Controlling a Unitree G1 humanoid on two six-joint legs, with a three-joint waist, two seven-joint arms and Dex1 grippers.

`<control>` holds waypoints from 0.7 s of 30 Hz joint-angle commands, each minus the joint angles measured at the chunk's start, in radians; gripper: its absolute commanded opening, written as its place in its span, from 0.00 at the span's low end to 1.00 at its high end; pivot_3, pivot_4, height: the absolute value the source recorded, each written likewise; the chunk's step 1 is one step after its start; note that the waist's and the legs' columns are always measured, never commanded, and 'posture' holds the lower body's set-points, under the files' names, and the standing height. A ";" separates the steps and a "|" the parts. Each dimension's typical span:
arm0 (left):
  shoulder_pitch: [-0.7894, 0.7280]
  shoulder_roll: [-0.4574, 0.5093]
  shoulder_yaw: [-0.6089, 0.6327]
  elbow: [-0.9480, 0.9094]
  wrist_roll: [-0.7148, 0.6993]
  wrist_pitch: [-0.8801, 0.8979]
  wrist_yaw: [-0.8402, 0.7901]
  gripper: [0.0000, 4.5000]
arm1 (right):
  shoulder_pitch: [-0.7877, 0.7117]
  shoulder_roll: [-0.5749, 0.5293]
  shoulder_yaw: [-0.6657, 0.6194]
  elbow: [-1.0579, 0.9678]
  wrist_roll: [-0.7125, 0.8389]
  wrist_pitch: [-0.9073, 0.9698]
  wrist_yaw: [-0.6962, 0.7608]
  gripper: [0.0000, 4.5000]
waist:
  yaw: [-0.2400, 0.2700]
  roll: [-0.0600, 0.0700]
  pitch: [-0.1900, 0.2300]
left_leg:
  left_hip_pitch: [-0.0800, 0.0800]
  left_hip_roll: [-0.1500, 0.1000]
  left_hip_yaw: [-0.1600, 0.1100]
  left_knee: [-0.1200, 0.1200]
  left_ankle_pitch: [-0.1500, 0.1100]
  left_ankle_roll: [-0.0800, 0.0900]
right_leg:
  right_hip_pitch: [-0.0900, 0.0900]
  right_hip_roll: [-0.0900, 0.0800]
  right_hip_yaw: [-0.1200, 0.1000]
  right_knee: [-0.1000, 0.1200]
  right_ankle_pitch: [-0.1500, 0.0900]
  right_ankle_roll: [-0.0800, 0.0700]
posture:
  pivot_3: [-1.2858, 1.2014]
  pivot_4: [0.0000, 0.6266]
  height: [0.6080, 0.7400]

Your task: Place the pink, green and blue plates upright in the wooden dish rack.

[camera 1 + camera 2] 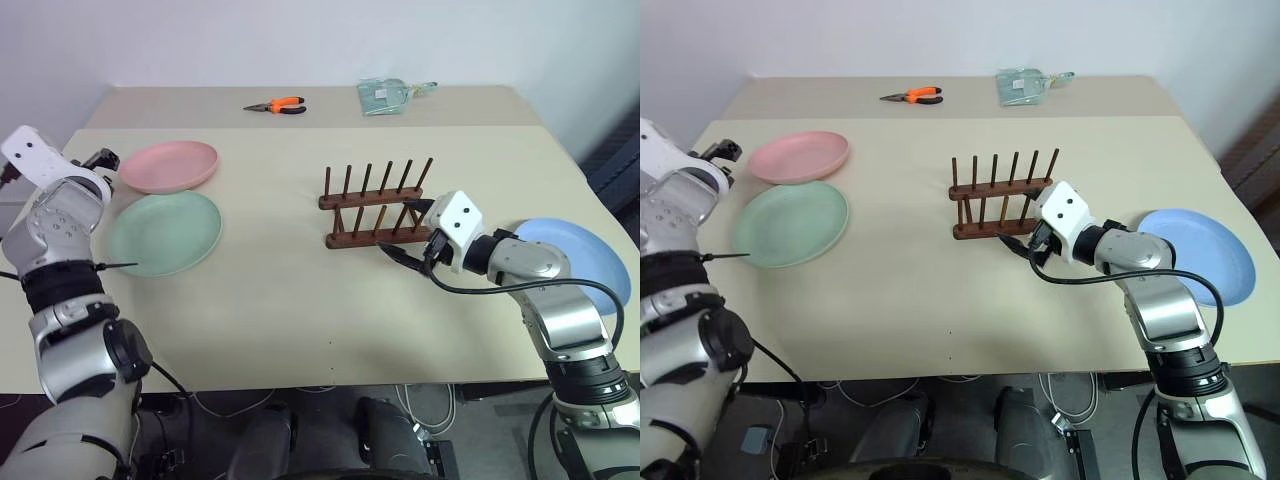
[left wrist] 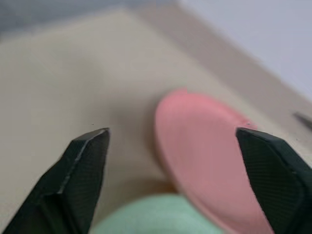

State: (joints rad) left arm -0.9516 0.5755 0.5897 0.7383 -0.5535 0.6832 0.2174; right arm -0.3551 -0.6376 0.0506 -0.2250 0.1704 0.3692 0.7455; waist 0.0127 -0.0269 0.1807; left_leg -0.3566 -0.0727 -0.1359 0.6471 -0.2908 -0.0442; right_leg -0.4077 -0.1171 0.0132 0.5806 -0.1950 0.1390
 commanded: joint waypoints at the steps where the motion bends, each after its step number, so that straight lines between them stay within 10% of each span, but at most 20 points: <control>1: -0.094 0.035 -0.005 0.191 0.037 -0.052 -0.029 0.96 | 0.002 0.009 -0.009 -0.012 -0.002 -0.022 -0.010 1.00 | -0.003 0.000 0.000 | 0.000 0.000 0.000 0.000 0.000 0.000 | -0.001 0.000 0.000 0.000 0.000 0.000 | 0.52 0.24 1.00; 7: -0.202 0.038 -0.020 0.409 0.079 -0.132 -0.069 0.96 | 0.027 0.003 -0.018 -0.029 -0.011 -0.020 -0.026 1.00 | -0.009 -0.001 0.000 | 0.000 0.000 0.001 -0.001 0.000 0.000 | -0.001 0.000 0.000 0.000 0.000 -0.001 | 0.52 0.24 1.00; 17: -0.241 0.028 0.000 0.468 0.083 -0.197 -0.073 0.01 | 0.069 -0.004 -0.030 -0.064 -0.015 -0.011 -0.061 1.00 | -0.010 -0.001 0.000 | 0.000 0.001 0.001 -0.001 0.000 0.000 | -0.002 0.000 0.000 0.000 0.000 0.000 | 0.52 0.24 1.00; 21: -0.248 0.021 -0.002 0.454 0.078 -0.174 -0.107 0.00 | 0.062 0.000 -0.023 -0.043 -0.019 -0.027 -0.062 1.00 | -0.011 -0.001 0.000 | 0.000 0.001 0.001 -0.001 0.000 0.000 | -0.002 0.000 0.000 0.001 0.000 0.000 | 0.52 0.24 1.00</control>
State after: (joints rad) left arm -1.1700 0.5864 0.5869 1.2150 -0.4698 0.5021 0.1299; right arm -0.2815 -0.6367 0.0490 -0.2446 0.1567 0.3632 0.6908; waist 0.0017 -0.0275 0.1809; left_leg -0.3566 -0.0721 -0.1352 0.6457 -0.2908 -0.0444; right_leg -0.4093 -0.1170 0.0138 0.5812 -0.1947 0.1388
